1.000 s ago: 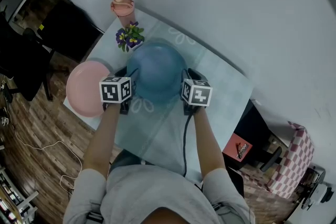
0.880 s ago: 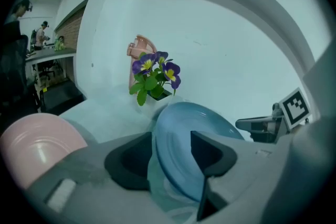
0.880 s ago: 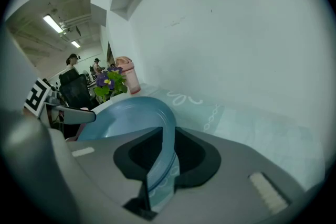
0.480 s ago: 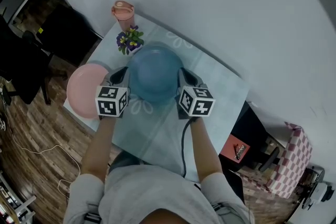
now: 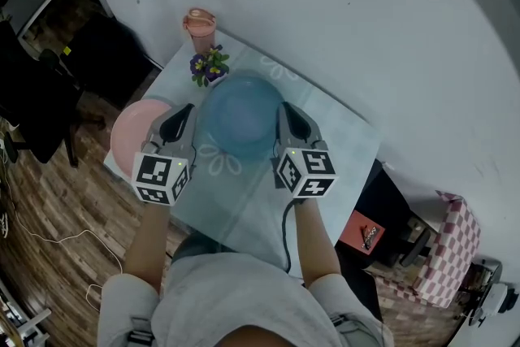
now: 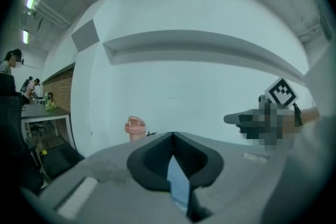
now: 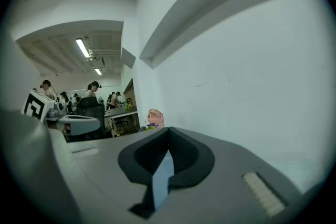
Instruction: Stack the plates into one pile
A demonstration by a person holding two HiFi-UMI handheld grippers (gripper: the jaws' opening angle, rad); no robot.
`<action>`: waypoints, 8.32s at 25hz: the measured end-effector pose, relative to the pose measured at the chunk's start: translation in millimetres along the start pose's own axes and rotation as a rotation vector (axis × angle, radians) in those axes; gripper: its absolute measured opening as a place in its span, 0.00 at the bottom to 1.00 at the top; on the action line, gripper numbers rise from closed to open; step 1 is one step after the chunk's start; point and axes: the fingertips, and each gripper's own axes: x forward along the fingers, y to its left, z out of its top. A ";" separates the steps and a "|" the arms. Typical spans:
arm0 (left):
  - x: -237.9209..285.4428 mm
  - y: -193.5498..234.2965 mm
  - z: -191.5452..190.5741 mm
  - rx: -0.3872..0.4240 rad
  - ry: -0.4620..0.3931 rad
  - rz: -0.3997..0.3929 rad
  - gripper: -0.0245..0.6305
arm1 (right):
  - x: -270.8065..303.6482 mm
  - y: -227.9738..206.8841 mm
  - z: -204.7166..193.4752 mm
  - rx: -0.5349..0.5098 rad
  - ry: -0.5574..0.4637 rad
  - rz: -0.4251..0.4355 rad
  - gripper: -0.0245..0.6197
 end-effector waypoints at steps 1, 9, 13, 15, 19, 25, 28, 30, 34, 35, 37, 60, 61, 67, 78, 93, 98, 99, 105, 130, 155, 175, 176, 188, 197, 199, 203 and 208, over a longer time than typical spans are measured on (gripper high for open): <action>-6.9 0.5 6.7 0.003 -0.021 0.002 0.04 | -4.5 4.6 6.2 -0.009 -0.020 0.001 0.04; -61.6 6.7 49.2 0.039 -0.151 0.026 0.04 | -38.4 35.9 46.6 -0.046 -0.159 -0.006 0.04; -77.5 10.8 63.1 0.040 -0.191 0.043 0.04 | -48.4 48.2 55.9 -0.068 -0.191 0.009 0.04; -81.6 12.6 66.8 0.017 -0.208 0.053 0.04 | -51.9 54.1 58.9 -0.086 -0.200 0.029 0.04; -85.9 18.2 69.2 -0.010 -0.226 0.080 0.04 | -54.6 63.3 67.2 -0.099 -0.226 0.079 0.04; -104.1 50.5 69.3 -0.013 -0.230 0.128 0.04 | -50.0 89.1 70.7 -0.108 -0.234 0.085 0.04; -110.0 74.8 74.6 0.002 -0.247 0.129 0.04 | -45.6 103.9 75.5 -0.119 -0.245 0.052 0.04; -114.5 88.4 77.9 0.010 -0.251 0.095 0.04 | -42.1 113.2 78.0 -0.113 -0.252 0.015 0.04; -130.2 121.8 83.3 0.016 -0.243 0.022 0.04 | -34.4 140.6 76.1 -0.080 -0.262 -0.055 0.04; -133.3 130.9 84.5 0.022 -0.243 0.012 0.04 | -32.8 147.1 75.0 -0.074 -0.260 -0.072 0.04; -137.3 147.7 86.8 0.037 -0.249 -0.004 0.04 | -28.8 158.1 72.6 -0.061 -0.255 -0.104 0.04; -100.7 249.6 -69.2 -0.036 0.189 -0.123 0.04 | 55.9 216.4 -86.1 0.123 0.121 -0.241 0.04; -100.0 250.5 -79.7 -0.035 0.215 -0.124 0.04 | 56.9 217.4 -96.4 0.139 0.143 -0.243 0.04; -95.3 255.7 -129.5 -0.073 0.322 -0.139 0.05 | 61.8 220.4 -148.6 0.238 0.245 -0.262 0.04; -83.1 255.1 -212.5 -0.186 0.549 -0.207 0.23 | 55.6 219.5 -226.4 0.385 0.423 -0.324 0.19; -76.2 244.3 -240.4 -0.215 0.658 -0.266 0.15 | 60.1 227.7 -258.1 0.437 0.513 -0.343 0.14; -67.8 242.1 -208.4 -0.193 0.574 -0.278 0.14 | 61.6 220.4 -227.7 0.396 0.435 -0.357 0.13; -65.2 240.9 -199.0 -0.183 0.553 -0.285 0.14 | 61.3 218.4 -219.4 0.386 0.416 -0.361 0.13; -53.4 231.4 -152.0 -0.145 0.445 -0.328 0.14 | 55.7 208.4 -184.5 0.358 0.327 -0.389 0.13; 12.2 76.5 -39.6 -0.110 0.258 -0.581 0.13 | -58.9 97.3 -80.6 0.339 0.087 -0.559 0.11; 69.4 -6.1 -109.7 -0.258 0.461 -0.372 0.15 | -43.2 -46.8 -109.0 0.318 0.330 -0.358 0.10; 101.1 12.6 -162.3 -0.311 0.590 -0.210 0.15 | 24.2 -84.7 -157.9 0.293 0.478 -0.264 0.11; 101.4 12.5 -162.5 -0.312 0.588 -0.209 0.15 | 24.7 -85.4 -159.2 0.290 0.479 -0.267 0.11; 101.8 6.9 -161.8 -0.295 0.569 -0.212 0.26 | 27.3 -89.9 -165.9 0.256 0.473 -0.306 0.12; 94.9 14.6 -149.2 -0.283 0.504 -0.193 0.34 | 26.3 -86.2 -166.2 0.212 0.463 -0.327 0.22; 92.4 12.4 -142.7 -0.267 0.474 -0.203 0.34 | 22.9 -87.6 -164.6 0.186 0.460 -0.348 0.25; 86.1 8.4 -121.7 -0.216 0.394 -0.230 0.26 | 15.1 -88.4 -150.0 0.169 0.384 -0.391 0.24; 76.6 0.9 -93.6 -0.136 0.299 -0.277 0.04 | 7.3 -66.4 -121.7 0.214 0.254 -0.355 0.04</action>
